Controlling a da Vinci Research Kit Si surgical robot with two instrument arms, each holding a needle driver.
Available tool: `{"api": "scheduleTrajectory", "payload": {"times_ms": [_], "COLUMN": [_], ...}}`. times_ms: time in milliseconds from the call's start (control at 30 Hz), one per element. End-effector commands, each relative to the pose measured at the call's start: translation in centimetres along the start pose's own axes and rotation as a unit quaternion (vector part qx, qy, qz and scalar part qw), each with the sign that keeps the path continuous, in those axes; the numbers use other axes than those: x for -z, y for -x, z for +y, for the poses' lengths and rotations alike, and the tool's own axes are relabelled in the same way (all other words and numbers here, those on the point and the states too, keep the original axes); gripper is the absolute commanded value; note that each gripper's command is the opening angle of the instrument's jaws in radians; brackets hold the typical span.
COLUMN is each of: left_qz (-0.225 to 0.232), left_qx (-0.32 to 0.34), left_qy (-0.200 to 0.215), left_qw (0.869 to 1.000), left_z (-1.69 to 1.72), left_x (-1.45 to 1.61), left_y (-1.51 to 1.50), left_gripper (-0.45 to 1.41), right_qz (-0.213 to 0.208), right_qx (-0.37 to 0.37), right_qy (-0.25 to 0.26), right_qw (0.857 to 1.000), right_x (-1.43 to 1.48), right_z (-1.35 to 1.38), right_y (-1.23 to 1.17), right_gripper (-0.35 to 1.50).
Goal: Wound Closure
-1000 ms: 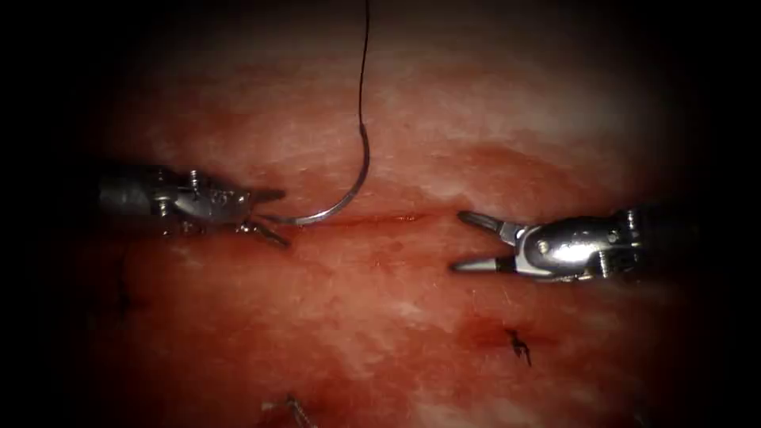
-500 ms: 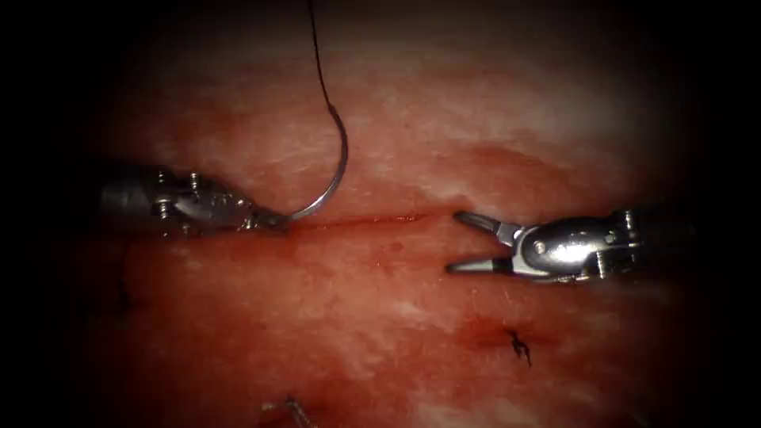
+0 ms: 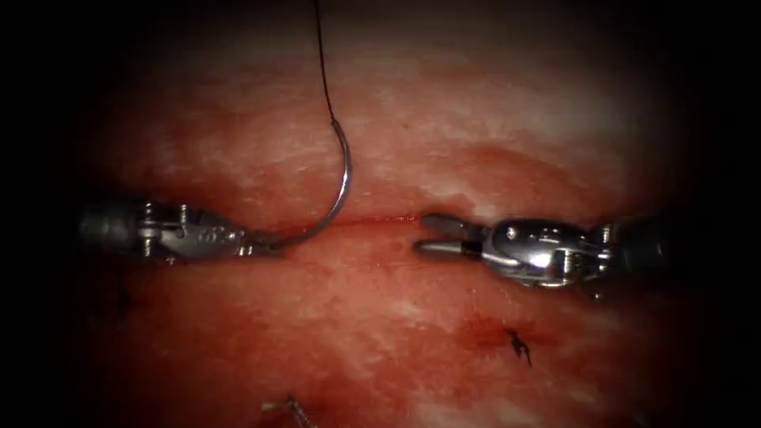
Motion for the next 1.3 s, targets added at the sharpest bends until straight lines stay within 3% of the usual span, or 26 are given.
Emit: {"api": "scheduleTrajectory", "payload": {"times_ms": [33, 300, 433, 700, 1067, 1300], "left_qz": [-0.002, -0.045, -0.040, -0.007, -0.001, -0.004], "left_qx": [-0.011, -0.075, -0.107, -0.193, -0.195, -0.191], "left_qy": [-0.008, -0.078, -0.099, -0.172, -0.179, -0.184], "left_qw": [1.000, 0.993, 0.988, 0.966, 0.964, 0.964], "left_z": [0.04, 0.05, 0.08, 0.17, 0.16, 0.18], "left_x": [-0.06, 0.03, 0.04, 0.13, 0.15, 0.16], "left_y": [0.03, 0.11, 0.10, -0.02, -0.04, -0.06], "left_gripper": [-0.45, -0.45, -0.45, -0.45, -0.45, -0.45], "right_qz": [0.009, 0.039, 0.039, 0.040, 0.050, 0.042], "right_qx": [-0.015, -0.062, -0.069, -0.071, -0.076, -0.079], "right_qy": [-0.009, -0.049, -0.061, -0.088, -0.130, -0.103], "right_qw": [1.000, 0.996, 0.995, 0.993, 0.987, 0.991], "right_x": [-0.09, -0.14, -0.22, -0.43, -0.52, -0.65], "right_z": [0.00, 0.05, 0.06, 0.08, -0.08, -0.10], "right_y": [0.01, -0.11, -0.13, -0.25, -0.32, -0.38], "right_gripper": [0.47, 0.83, 0.93, 0.96, 0.94, 0.89]}}
